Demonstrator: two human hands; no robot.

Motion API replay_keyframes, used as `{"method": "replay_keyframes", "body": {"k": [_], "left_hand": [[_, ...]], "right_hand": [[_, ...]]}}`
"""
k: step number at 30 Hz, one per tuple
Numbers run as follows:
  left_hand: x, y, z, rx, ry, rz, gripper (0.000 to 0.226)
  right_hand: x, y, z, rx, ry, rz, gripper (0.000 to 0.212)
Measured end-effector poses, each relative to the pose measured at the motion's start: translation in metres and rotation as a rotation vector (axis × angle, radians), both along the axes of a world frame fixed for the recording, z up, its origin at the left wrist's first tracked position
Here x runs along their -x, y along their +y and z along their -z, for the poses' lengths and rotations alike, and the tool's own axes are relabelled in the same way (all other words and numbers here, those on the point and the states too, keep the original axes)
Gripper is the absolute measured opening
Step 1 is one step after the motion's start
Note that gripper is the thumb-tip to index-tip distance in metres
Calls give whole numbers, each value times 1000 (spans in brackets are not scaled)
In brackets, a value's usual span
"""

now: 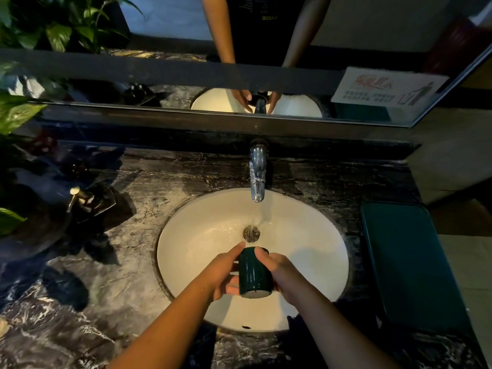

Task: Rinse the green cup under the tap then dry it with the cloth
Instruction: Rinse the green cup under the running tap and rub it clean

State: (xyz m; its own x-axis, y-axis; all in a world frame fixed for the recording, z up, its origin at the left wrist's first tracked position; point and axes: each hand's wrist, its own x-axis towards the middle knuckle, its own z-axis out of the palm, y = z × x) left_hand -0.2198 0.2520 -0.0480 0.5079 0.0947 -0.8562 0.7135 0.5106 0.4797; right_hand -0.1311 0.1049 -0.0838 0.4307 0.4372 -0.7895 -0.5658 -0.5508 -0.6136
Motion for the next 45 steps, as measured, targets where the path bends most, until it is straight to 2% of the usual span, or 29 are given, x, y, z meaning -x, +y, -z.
{"method": "replay_keyframes", "body": {"k": [6,10,13,17,21,29,33,34,35,38,39,42,45], "left_hand": [[-1,0,-3,-28,-11,16,52],[-5,0,-6,-71,-50,29,50],[-8,1,-11,-69,-84,26,43],[-10,7,-20,21,-139,-28,37],[-14,17,-21,165,-211,-115,38],[-21,22,-17,120,-245,-187,32],[-20,27,-16,121,-238,-210,31],[-20,29,-16,124,-232,-221,32],[-21,30,-16,129,-226,-232,31],[-23,34,-18,144,-209,-257,28],[-24,34,-19,144,-208,-260,27],[-25,35,-22,133,-201,-260,25],[-24,34,-22,134,-201,-271,28]], "right_hand": [[0,0,-8,4,-11,-29,87],[-1,3,-16,-37,-69,-26,61],[-4,6,-24,-114,-108,-12,53],[-18,8,-33,-235,-205,-71,63],[-33,11,-45,-283,-262,-133,62],[-36,18,-52,-297,-284,-176,67],[-48,22,-65,-226,-300,-184,89],[-54,25,-72,-214,-331,-152,89],[-61,29,-80,-212,-376,-102,78],[-84,48,-105,-213,-487,80,20],[-90,56,-112,-208,-502,114,16],[-103,76,-124,-147,-483,86,29],[-108,85,-126,-102,-481,91,33]]}}
